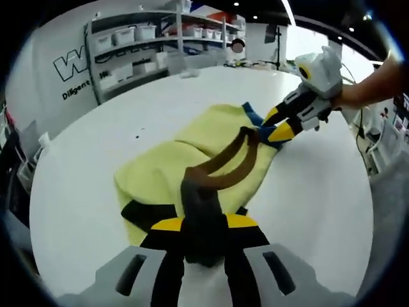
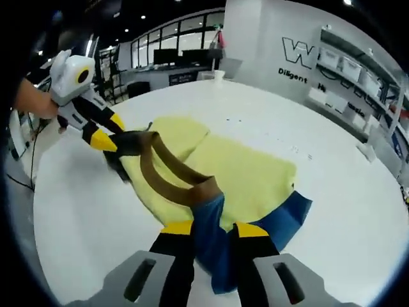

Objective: Fold the garment on the visible template until the final outline fits inside the template.

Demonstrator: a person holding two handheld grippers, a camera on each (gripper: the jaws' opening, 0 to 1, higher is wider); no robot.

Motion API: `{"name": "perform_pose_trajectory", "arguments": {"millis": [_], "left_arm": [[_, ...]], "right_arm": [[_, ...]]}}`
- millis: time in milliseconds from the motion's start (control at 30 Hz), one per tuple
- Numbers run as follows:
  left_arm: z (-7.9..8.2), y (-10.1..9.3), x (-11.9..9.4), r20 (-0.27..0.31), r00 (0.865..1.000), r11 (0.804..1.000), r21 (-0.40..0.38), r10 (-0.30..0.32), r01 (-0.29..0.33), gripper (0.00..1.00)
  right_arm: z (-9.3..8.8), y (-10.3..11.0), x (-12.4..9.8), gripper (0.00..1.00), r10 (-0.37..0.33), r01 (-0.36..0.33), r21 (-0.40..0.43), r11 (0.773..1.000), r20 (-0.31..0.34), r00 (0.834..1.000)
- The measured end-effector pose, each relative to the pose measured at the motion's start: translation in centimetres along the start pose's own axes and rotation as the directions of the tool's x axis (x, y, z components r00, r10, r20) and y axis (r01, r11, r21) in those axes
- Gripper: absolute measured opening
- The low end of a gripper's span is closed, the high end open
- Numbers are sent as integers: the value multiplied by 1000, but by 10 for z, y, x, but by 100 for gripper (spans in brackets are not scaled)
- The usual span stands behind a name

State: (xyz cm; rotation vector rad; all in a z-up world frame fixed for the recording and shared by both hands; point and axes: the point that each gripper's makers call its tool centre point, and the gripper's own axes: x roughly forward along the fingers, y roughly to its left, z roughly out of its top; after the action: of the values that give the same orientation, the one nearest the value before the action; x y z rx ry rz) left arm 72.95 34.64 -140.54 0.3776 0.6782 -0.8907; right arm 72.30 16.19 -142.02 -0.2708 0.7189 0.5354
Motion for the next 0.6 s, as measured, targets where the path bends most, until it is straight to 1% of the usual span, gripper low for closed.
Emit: {"name": "perform_pose_trajectory", "arguments": {"millis": [33, 100, 167, 233, 333, 433, 467, 500, 533, 567, 600], "left_arm": [[-1, 1, 1, -9, 1000, 1000, 1, 6, -6, 11], [-1, -2, 2, -11, 1000, 1000, 10, -9, 9, 2], [-2, -2, 4, -18, 1000, 1000, 13, -10, 10, 2], [-5, -2, 5, -39, 999, 999, 34, -4, 5, 2], [-6, -3, 6, -46, 999, 1000, 22, -12, 13, 1], [-11, -7, 4, -66, 997, 999, 24, -29, 31, 1], [-14, -9, 4, -79, 996, 999, 12, -39, 40, 0], [-18, -13, 3, -97, 994, 998, -16, -56, 55, 0], [-20, -14, 2, -106, 992, 998, -17, -62, 60, 0], [-23, -16, 0, -115, 991, 998, -5, -63, 63, 0], [-25, -18, 0, -124, 990, 998, 3, -68, 69, 0]], "right_arm": [[-2, 1, 1, 14, 11, -11, 28, 1000, -9, 1000], [-5, 1, 2, 15, 15, -14, 52, 999, -20, 1000], [-5, 3, 3, 13, 27, -26, 59, 998, -20, 999], [-9, 6, 3, 8, 41, -39, 58, 998, -39, 998], [-14, 11, 3, 0, 67, -63, 56, 996, -66, 996], [-17, 15, 1, 0, 82, -77, 62, 995, -79, 994], [-20, 18, 0, 0, 94, -87, 82, 993, -92, 991], [-21, 20, -1, 0, 106, -97, 89, 991, -100, 989], [-23, 20, -2, 0, 112, -104, 78, 991, -109, 988], [-26, 21, -5, 0, 111, -105, 47, 993, -128, 986], [-27, 23, -6, 0, 113, -111, 27, 993, -132, 985]]}}
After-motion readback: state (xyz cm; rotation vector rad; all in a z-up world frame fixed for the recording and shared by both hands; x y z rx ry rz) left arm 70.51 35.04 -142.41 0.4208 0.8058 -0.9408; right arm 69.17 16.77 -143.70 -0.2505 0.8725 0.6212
